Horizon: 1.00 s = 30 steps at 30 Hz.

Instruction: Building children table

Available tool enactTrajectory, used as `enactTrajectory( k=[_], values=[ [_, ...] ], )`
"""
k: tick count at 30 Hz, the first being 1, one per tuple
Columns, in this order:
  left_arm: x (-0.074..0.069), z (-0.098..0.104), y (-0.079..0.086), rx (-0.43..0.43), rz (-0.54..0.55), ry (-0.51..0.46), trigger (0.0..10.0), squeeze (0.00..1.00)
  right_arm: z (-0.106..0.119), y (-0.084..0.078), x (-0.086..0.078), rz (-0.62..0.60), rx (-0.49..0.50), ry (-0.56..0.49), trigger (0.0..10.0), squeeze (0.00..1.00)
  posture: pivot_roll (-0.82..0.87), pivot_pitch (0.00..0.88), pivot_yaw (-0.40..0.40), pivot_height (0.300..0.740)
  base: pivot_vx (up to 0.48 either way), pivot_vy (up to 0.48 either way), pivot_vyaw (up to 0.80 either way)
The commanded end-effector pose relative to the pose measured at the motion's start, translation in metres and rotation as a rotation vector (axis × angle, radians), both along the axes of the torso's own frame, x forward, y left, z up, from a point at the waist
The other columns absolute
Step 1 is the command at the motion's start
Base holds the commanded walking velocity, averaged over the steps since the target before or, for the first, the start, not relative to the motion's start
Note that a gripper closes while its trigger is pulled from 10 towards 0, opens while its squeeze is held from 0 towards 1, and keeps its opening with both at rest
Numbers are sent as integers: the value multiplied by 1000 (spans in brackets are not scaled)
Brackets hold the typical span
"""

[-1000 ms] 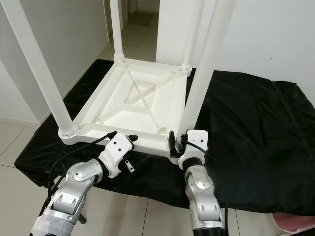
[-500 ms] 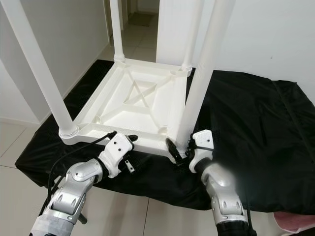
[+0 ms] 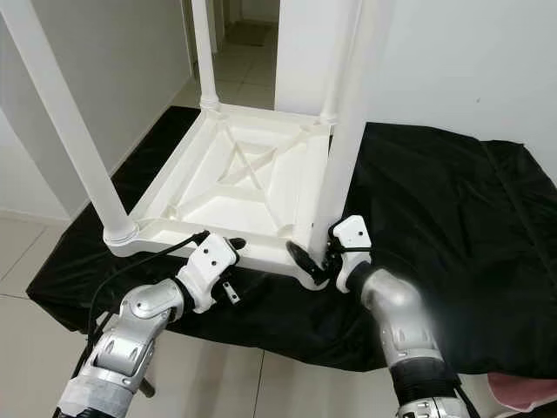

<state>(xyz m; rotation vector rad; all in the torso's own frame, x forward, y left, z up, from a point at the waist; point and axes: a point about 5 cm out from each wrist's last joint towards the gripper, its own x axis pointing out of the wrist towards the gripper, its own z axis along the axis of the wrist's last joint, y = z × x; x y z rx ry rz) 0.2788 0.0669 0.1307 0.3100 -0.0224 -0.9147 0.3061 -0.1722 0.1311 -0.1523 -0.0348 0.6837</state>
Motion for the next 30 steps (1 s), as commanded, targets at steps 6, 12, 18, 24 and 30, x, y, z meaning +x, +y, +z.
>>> enactTrajectory(
  k=[6, 12, 18, 24, 30],
  values=[
    [4, 0, 5, -11, 126, -35, 10000, 0, -2, 3, 0, 54, 3, 10, 0, 0, -11, 0, 4, 740, 0, 0, 0],
    [4, -1, 4, -8, 121, -33, 10000, 0, -5, 1, -1, 53, 20, 22, 0, 0, -17, 0, 9, 740, 0, 0, 0],
    [3, -2, 3, -7, 112, -31, 10000, 0, -9, -1, 0, -32, -16, 39, 10000, 0, -22, 0, 1, 740, 0, 0, 0],
    [2, -4, 1, -8, 112, -26, 10000, 0, -13, 6, -4, -103, 0, 40, 10000, 0, -21, 0, -5, 740, 0, 0, 0],
    [1, -6, 2, -8, 115, -21, 10000, 0, -14, 10, -11, -213, 46, 17, 10000, 0, -20, 0, -17, 740, 0, 0, 0]
  ],
)
